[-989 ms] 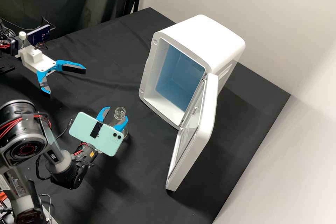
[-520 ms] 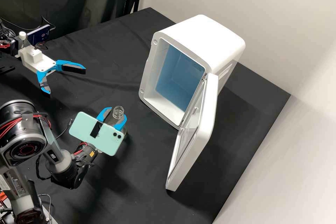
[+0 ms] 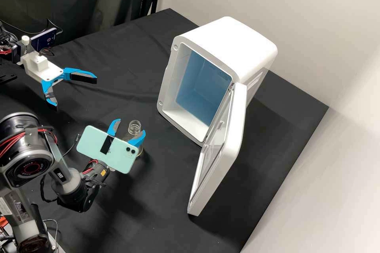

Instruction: Place the flask in the incubator

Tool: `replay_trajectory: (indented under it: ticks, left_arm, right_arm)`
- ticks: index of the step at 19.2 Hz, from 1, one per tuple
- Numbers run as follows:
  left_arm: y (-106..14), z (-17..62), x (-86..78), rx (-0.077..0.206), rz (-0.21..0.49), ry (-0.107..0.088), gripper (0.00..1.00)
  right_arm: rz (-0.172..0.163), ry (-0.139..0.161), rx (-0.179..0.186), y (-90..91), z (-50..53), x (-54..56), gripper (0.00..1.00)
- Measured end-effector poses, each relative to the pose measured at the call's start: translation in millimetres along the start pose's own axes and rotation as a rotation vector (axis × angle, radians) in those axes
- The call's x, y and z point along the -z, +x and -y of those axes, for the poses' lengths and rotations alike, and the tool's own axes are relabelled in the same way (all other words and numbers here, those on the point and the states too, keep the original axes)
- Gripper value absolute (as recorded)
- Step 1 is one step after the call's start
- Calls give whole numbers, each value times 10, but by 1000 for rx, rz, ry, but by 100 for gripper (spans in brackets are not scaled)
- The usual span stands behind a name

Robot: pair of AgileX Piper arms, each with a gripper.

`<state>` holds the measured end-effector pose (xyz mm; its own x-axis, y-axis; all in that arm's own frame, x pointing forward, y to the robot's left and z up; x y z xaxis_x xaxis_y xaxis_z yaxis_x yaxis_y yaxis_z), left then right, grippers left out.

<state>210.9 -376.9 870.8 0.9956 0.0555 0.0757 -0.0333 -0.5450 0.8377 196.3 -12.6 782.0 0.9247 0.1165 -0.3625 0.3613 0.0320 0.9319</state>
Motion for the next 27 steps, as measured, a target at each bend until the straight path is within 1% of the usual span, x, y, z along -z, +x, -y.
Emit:
replay_trajectory:
  ticks: [4, 5, 9, 10, 12, 17, 18, 19, 20, 22, 24, 25, 27]
  left_arm:
    - [2, 1, -7, 1, 3, 0, 100]
    - [2, 1, -7, 1, 3, 0, 100]
    - [2, 1, -7, 1, 3, 0, 100]
    - [4, 2, -11, 1, 5, 0, 100]
    - [5, 3, -15, 2, 7, 0, 100]
    - [2, 5, -22, 2, 9, 0, 100]
    - [-1, -4, -26, -2, 10, 2, 100]
    - [-9, -13, -32, -5, 11, 4, 100]
    - [-9, -14, -33, -6, 11, 4, 100]
    - [-20, -1, -36, -1, 10, 2, 100]
    - [-22, 4, -43, 3, 17, 5, 100]
    - [-22, 5, -45, 4, 19, 5, 100]
    - [-22, 6, -47, 5, 21, 6, 100]
  right_arm:
    - [6, 5, 10, 9, 18, -18, 100]
    - [11, -9, 18, 15, 31, -34, 100]
    - [43, -2, 53, 17, 110, -108, 100]
    - [59, 2, 58, 3, 129, -140, 100]
    - [79, 6, 69, -11, 157, -180, 100]
    - [121, 32, 80, -51, 200, -257, 100]
    - [124, 22, 81, -52, 200, -264, 100]
    - [126, 23, 80, -52, 200, -267, 100]
    - [128, 17, 78, -52, 198, -269, 100]
    - [134, 2, 62, -38, 170, -281, 100]
    - [141, -5, 33, 5, 121, -288, 100]
    - [143, -12, 9, 46, 76, -291, 100]
    - [142, -42, -12, 105, 37, -286, 100]
